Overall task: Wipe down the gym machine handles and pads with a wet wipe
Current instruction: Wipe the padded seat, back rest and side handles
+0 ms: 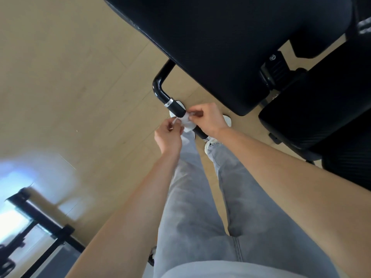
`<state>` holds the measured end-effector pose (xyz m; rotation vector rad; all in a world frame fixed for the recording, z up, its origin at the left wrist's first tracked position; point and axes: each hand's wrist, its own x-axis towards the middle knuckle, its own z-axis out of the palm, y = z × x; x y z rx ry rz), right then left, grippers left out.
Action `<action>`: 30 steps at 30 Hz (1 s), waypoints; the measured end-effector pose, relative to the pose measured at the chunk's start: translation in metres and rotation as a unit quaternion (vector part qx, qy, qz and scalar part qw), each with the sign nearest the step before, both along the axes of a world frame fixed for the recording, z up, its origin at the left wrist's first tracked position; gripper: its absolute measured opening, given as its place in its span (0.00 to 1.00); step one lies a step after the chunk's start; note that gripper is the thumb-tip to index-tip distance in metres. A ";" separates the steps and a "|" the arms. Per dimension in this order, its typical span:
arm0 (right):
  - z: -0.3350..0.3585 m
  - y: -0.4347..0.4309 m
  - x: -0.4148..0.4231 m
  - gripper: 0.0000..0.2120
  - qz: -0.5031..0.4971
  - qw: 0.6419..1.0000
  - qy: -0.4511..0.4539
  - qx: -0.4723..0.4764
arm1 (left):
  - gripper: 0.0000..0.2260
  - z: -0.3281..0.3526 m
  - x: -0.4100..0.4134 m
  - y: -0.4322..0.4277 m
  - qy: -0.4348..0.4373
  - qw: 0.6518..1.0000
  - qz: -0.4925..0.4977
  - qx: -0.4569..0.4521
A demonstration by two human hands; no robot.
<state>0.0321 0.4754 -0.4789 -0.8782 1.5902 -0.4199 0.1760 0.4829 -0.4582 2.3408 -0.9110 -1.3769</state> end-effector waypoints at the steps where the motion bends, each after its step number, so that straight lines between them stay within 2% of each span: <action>1: 0.001 -0.010 0.004 0.15 0.001 1.000 -0.010 -0.016 | 0.06 0.000 0.003 -0.008 0.004 1.000 0.018 -0.017; 6: 0.005 -0.042 0.016 0.16 0.014 0.997 -0.033 -0.062 | 0.09 0.005 0.009 -0.032 0.042 0.994 0.084 -0.062; 9: 0.003 -0.032 0.010 0.17 0.020 0.998 -0.049 -0.032 | 0.09 0.002 0.005 -0.022 0.067 0.994 0.080 -0.027; 16: -0.011 0.035 -0.024 0.19 0.076 0.993 0.006 0.095 | 0.06 -0.012 0.000 0.025 0.110 0.983 -0.048 0.137; 19: -0.014 0.059 -0.039 0.14 0.103 0.985 0.048 0.129 | 0.06 -0.015 0.001 0.036 0.101 0.971 -0.113 0.187; 21: -0.010 0.064 -0.044 0.09 0.068 0.988 0.084 0.114 | 0.08 -0.014 0.003 0.036 0.103 0.968 -0.115 0.196; 23: -0.003 0.059 -0.047 0.05 -0.002 0.990 0.123 0.075 | 0.07 -0.011 0.007 0.029 0.104 0.975 -0.077 0.181; 27: 0.012 0.037 -0.044 0.06 -0.118 0.984 0.133 0.008 | 0.06 -0.008 0.018 0.000 0.115 0.983 0.017 0.141; 30: 0.015 0.018 -0.031 0.05 -0.145 0.979 0.143 -0.022 | 0.07 -0.007 0.021 -0.024 0.132 0.983 0.060 0.111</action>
